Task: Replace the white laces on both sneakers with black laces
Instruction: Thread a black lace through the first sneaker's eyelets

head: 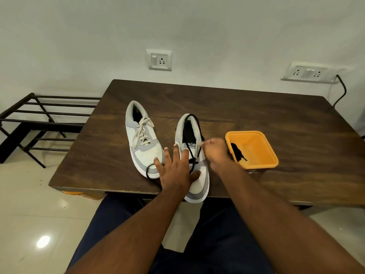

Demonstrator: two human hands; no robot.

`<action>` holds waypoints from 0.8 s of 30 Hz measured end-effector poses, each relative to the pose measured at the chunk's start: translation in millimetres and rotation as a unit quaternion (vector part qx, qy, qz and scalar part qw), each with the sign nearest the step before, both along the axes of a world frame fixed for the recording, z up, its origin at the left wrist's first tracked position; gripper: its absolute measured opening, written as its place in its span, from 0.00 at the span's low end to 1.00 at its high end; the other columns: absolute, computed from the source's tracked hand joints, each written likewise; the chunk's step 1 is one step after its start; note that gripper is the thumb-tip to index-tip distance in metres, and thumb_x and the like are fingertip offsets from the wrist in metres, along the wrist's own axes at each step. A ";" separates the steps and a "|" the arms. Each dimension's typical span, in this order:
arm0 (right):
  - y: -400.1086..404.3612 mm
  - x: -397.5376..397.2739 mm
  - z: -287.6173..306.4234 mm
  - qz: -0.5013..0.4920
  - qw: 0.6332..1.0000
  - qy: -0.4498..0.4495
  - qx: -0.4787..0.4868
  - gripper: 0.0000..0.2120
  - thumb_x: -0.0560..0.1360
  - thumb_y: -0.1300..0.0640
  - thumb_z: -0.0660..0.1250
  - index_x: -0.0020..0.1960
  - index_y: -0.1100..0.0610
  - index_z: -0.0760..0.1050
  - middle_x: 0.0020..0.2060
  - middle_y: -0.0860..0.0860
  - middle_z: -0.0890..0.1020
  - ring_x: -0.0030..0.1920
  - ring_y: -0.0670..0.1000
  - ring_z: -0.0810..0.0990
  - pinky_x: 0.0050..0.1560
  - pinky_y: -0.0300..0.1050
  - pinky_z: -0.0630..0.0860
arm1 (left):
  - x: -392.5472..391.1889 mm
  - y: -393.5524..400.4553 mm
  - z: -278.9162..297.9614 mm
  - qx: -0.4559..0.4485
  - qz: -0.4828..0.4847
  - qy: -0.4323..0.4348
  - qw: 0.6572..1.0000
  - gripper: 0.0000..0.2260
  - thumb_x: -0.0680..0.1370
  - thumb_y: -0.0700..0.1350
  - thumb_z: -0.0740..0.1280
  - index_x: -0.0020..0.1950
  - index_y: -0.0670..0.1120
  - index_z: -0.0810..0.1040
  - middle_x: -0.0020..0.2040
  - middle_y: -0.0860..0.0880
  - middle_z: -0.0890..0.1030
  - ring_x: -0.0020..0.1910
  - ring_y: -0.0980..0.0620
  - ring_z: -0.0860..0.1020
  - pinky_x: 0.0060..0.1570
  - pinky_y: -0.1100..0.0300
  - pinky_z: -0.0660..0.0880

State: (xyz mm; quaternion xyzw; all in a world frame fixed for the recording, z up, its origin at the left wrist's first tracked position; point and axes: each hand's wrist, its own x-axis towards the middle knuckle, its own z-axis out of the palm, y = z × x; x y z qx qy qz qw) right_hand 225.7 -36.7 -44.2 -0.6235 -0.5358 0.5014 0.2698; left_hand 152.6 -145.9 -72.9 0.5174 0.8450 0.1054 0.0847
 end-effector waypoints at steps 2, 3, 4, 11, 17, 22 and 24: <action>30.6 0.5 38.7 -0.023 0.997 0.057 0.045 0.12 0.76 0.64 0.67 0.35 0.56 0.74 0.34 0.52 0.77 0.35 0.48 0.73 0.39 0.42 0.71 | -0.1 0.2 -1.5 0.005 0.000 -0.001 1.000 0.33 0.74 0.66 0.65 0.73 0.55 0.58 0.81 0.49 0.50 0.79 0.41 0.46 0.70 0.32 0.47; 48.4 1.9 60.2 -0.043 0.993 0.088 0.068 0.12 0.76 0.64 0.66 0.35 0.56 0.73 0.33 0.51 0.76 0.34 0.47 0.72 0.36 0.40 0.70 | 0.1 0.3 -2.1 0.009 0.000 0.001 1.000 0.33 0.74 0.66 0.65 0.73 0.55 0.59 0.81 0.49 0.51 0.79 0.41 0.46 0.70 0.32 0.47; 65.6 2.9 81.8 -0.068 0.986 0.119 0.091 0.12 0.76 0.64 0.66 0.35 0.55 0.72 0.32 0.50 0.75 0.32 0.47 0.71 0.32 0.38 0.68 | 0.1 -0.1 -2.7 0.012 0.001 0.001 1.000 0.33 0.74 0.66 0.65 0.73 0.55 0.59 0.81 0.49 0.51 0.79 0.41 0.46 0.70 0.32 0.46; 69.1 11.2 107.3 -0.012 0.997 0.036 0.074 0.10 0.73 0.60 0.72 0.36 0.57 0.74 0.29 0.54 0.77 0.24 0.49 0.70 0.22 0.35 0.63 | 2.0 -2.1 -0.8 0.005 0.000 -0.006 1.000 0.34 0.74 0.67 0.64 0.74 0.54 0.57 0.81 0.49 0.50 0.79 0.41 0.45 0.71 0.33 0.45; -10.8 29.3 -4.2 0.086 0.995 0.023 0.034 0.13 0.74 0.54 0.71 0.38 0.64 0.78 0.31 0.58 0.79 0.32 0.54 0.74 0.34 0.47 0.72 | 3.3 1.3 1.7 0.001 -0.003 -0.005 1.000 0.34 0.75 0.66 0.63 0.76 0.53 0.56 0.81 0.49 0.49 0.79 0.41 0.46 0.71 0.33 0.46; -39.3 30.9 -39.6 0.067 0.992 0.089 0.056 0.07 0.71 0.53 0.75 0.42 0.57 0.82 0.36 0.54 0.85 0.39 0.52 0.83 0.45 0.52 0.80 | 2.9 0.3 -4.1 0.002 0.002 0.005 1.000 0.33 0.75 0.65 0.64 0.75 0.54 0.56 0.81 0.49 0.50 0.79 0.41 0.47 0.72 0.35 0.46; -40.5 33.1 -44.0 0.091 0.988 0.090 0.081 0.03 0.71 0.58 0.75 0.41 0.57 0.82 0.36 0.53 0.85 0.40 0.51 0.83 0.47 0.52 0.80 | 2.8 0.1 -4.1 0.007 0.004 0.001 1.000 0.33 0.75 0.64 0.64 0.75 0.55 0.57 0.81 0.49 0.50 0.79 0.41 0.47 0.71 0.35 0.46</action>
